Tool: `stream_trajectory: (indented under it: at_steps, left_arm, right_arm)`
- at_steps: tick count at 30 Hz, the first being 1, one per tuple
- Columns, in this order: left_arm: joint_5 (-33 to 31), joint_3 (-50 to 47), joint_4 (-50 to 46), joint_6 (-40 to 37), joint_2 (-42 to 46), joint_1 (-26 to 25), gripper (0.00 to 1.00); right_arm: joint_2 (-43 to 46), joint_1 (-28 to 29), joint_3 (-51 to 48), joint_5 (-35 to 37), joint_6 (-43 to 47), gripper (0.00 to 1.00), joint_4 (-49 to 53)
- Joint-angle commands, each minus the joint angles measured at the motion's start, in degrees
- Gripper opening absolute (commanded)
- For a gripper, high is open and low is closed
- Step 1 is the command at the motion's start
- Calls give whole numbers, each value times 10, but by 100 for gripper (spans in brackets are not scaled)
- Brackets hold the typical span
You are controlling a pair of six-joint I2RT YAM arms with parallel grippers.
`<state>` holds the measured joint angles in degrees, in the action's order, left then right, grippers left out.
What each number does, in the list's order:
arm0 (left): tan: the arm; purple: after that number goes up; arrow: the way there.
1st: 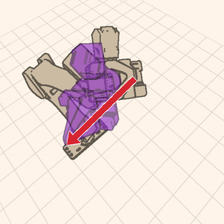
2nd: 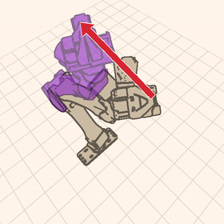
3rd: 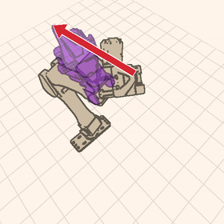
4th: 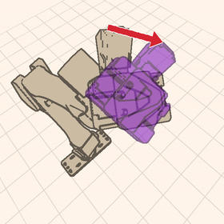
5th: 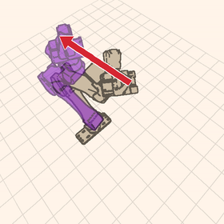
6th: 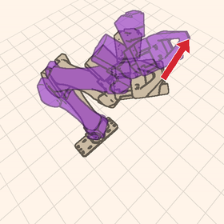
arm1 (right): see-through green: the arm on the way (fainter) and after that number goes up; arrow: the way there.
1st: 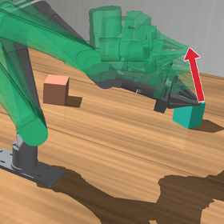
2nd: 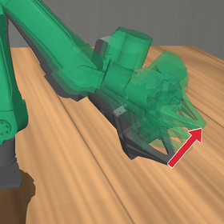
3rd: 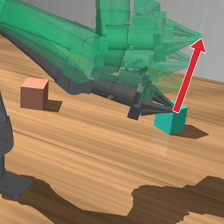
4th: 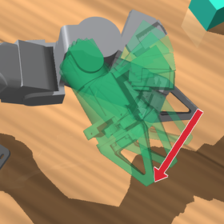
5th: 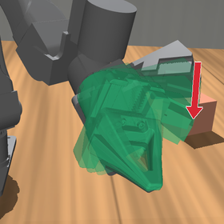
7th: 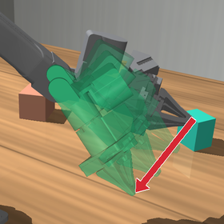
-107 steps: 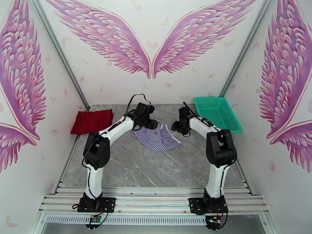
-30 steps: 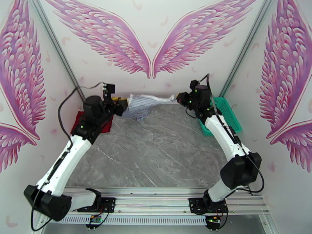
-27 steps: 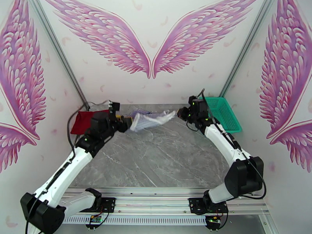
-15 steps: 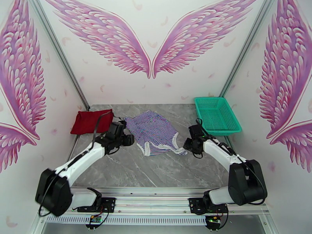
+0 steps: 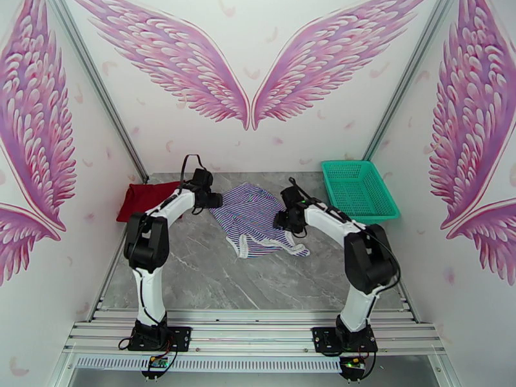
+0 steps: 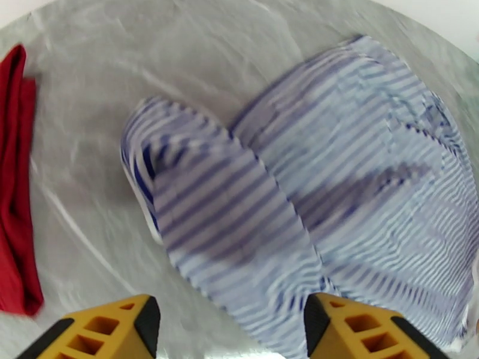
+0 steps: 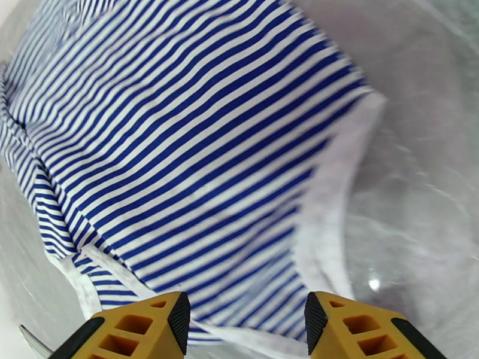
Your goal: Fold and stack the mixed laundry pile
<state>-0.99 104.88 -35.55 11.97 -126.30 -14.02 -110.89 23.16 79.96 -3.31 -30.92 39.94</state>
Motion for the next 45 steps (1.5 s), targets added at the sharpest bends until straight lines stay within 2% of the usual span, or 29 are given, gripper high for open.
stream_trajectory:
  at_steps: [1,4,6,8,10,13,16,20,23,26,29,33,34,39,45]
  left_arm:
    - [-29,100,-67,-25,-76,-7,70]
    - [-33,181,-104,-8,-142,-10,68]
    - [-56,226,-146,3,-175,-14,62]
    - [-74,218,-161,26,-178,-15,54]
    - [-79,171,-156,46,-152,-14,46]
    - [-70,50,-108,70,-70,-15,33]
    - [-54,-76,-57,96,27,-16,30]
    - [-20,-219,-18,152,149,-26,31]
    - [-6,-300,-2,193,228,-56,34]
    - [-20,-353,-11,207,282,-88,56]
    - [-35,-358,-26,195,303,-89,66]
    - [-9,-315,-7,112,263,-61,70]
    - [-10,-274,-6,82,239,-56,71]
    - [27,-111,9,15,94,-24,72]
    - [21,178,-57,-23,-115,-18,73]
  right_arm:
    - [-46,0,40,10,-5,52,33]
    - [-85,-3,74,42,5,51,54]
    - [-108,-8,93,46,7,51,62]
    - [-138,-16,123,47,8,51,72]
    - [-169,-21,162,51,10,51,91]
    - [-216,-29,225,46,11,51,114]
    - [-265,-37,295,45,8,52,142]
    - [-311,-58,381,42,9,53,160]
    - [-318,-74,423,30,27,55,166]
    - [-276,-77,424,36,57,57,166]
    - [-200,-77,375,33,80,61,150]
    - [-126,-81,293,54,110,70,123]
    - [-122,-85,280,65,116,72,119]
    - [-155,-106,288,42,103,69,110]
    - [-226,-102,343,-13,49,66,33]
